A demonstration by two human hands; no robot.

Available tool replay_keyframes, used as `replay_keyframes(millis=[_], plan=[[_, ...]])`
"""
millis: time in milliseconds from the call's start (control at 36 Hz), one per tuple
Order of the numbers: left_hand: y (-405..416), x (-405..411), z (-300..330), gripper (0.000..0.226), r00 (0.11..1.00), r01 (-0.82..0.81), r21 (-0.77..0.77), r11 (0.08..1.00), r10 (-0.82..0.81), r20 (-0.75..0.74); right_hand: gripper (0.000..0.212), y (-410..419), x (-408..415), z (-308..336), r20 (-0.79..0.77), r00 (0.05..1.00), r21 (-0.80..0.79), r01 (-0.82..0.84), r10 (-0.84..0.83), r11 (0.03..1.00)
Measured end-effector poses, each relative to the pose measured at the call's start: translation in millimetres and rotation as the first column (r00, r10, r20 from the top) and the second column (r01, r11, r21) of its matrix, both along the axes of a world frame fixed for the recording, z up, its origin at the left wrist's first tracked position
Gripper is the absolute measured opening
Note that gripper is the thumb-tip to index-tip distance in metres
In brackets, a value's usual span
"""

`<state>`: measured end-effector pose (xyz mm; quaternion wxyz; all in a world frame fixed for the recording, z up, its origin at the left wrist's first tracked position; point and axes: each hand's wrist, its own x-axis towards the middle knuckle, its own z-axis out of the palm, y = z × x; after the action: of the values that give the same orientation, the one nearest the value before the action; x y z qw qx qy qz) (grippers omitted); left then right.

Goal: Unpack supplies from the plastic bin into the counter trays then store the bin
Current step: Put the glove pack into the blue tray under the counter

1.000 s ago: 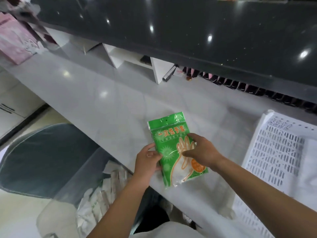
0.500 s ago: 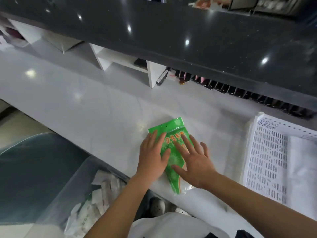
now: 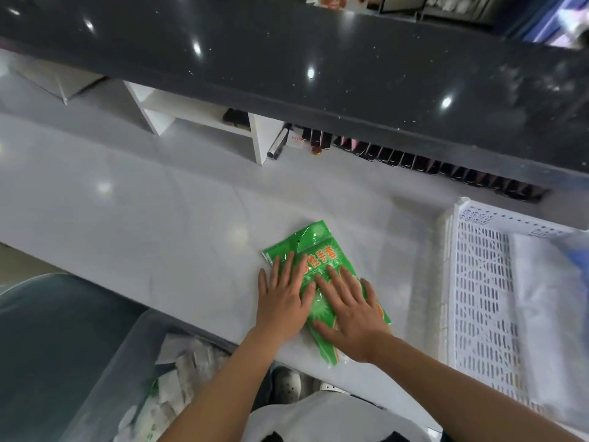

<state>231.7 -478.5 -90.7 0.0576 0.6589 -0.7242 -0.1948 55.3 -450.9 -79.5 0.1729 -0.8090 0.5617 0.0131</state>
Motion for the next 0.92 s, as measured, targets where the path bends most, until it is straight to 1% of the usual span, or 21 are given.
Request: replay_keyframes(millis=[83,139,167,194,222,250,278,306,333,361,389,417,444,500,528,556,611,667,722,806,917], plan=[[-2.2,2.4,2.4,0.065,0.998,0.011,0.042,0.999,-0.009,-0.055,0.079,-1.8,-1.4,4.5,0.025,1.0,0.016,-0.014,0.014,1.0],[0.2,3.5,10.4,0.072,0.985,-0.025,0.031,0.999,0.03,-0.171,0.081,-5.2,-3.8,12.5,0.127,0.992,0.05,0.018,-0.024,0.999],[3.1,3.7,16.6,0.077,0.961,-0.065,0.005,0.998,0.064,-0.27,0.081,-7.4,-5.6,17.9,0.224,0.97,0.071,0.079,-0.093,0.994],[6.8,3.9,22.7,0.082,0.918,-0.122,-0.016,0.992,0.107,-0.382,0.08,-10.2,-8.1,23.2,0.33,0.924,0.096,0.17,-0.192,0.981],[11.6,4.1,27.1,0.085,0.86,-0.193,-0.02,0.981,0.159,-0.484,0.079,-14.4,-11.0,27.6,0.415,0.858,0.128,0.275,-0.304,0.953],[17.9,3.7,31.6,0.086,0.786,-0.275,0.014,0.961,0.234,-0.572,0.078,-20.1,-14.2,30.8,0.464,0.786,0.176,0.371,-0.409,0.912],[24.2,2.6,36.2,0.086,0.684,-0.349,0.108,0.931,0.331,-0.65,0.077,-26.9,-16.7,34.7,0.482,0.719,0.238,0.443,-0.501,0.864],[29.5,1.2,41.4,0.084,0.546,-0.38,0.257,0.889,0.44,-0.713,0.076,-34.2,-18.7,38.5,0.474,0.662,0.308,0.493,-0.581,0.814],[33.3,-0.7,47.3,0.077,0.374,-0.355,0.421,0.835,0.539,-0.754,0.073,-41.9,-20.2,41.8,0.451,0.617,0.374,0.526,-0.645,0.764],[35.9,-2.8,50.8,0.066,0.217,-0.284,0.554,0.783,0.615,-0.758,0.07,-48.9,-21.6,44.6,0.421,0.584,0.429,0.546,-0.694,0.72],[37.0,-3.1,52.6,0.054,0.122,-0.223,0.633,0.741,0.666,-0.736,0.067,-55.1,-22.6,47.0,0.396,0.562,0.476,0.551,-0.726,0.686],[36.7,-2.5,53.2,0.047,0.095,-0.195,0.67,0.716,0.693,-0.714,0.064,-59.8,-23.5,49.3,0.381,0.545,0.52,0.542,-0.747,0.66],[35.3,-1.1,52.3,0.047,0.091,-0.186,0.69,0.699,0.712,-0.696,0.061,-62.8,-24.3,51.2,0.372,0.528,0.563,0.526,-0.763,0.638],[30.8,3.1,48.7,0.057,0.076,-0.192,0.736,0.649,0.758,-0.648,0.058,-64.3,-26.2,55.6,0.346,0.492,0.634,0.505,-0.799,0.586],[27.9,5.8,46.3,0.055,0.073,-0.194,0.754,0.628,0.776,-0.627,0.055,-63.0,-27.1,58.2,0.325,0.469,0.669,0.5,-0.821,0.55],[25.0,8.3,45.0,0.049,0.083,-0.185,0.762,0.621,0.782,-0.617,0.052,-60.2,-27.7,61.8,0.298,0.444,0.707,0.492,-0.845,0.508],[20.7,13.2,42.0,0.037,0.138,-0.127,0.755,0.643,0.766,-0.628,0.043,-50.6,-28.7,68.6,0.254,0.422,0.769,0.457,-0.87,0.447],[19.1,18.3,39.5,0.038,0.183,-0.052,0.725,0.687,0.72,-0.669,0.032,-37.7,-30.0,74.5,0.266,0.405,0.787,0.433,-0.875,0.44],[20.2,22.2,42.2,0.048,0.177,0.053,0.689,0.723,0.672,-0.719,0.025,-20.3,-33.1,82.2,0.325,0.334,0.79,0.419,-0.885,0.448],[22.4,24.2,50.2,0.066,0.128,0.246,0.644,0.724,0.635,-0.762,0.025,11.0,-41.0,99.4,0.431,0.22,0.808,0.338,-0.875,0.483],[21.1,10.8,66.3,0.077,0.122,0.436,0.568,0.698,0.579,-0.806,0.032,56.0,-60.3,123.1,0.527,0.075,0.803,0.282,-0.847,0.525]])
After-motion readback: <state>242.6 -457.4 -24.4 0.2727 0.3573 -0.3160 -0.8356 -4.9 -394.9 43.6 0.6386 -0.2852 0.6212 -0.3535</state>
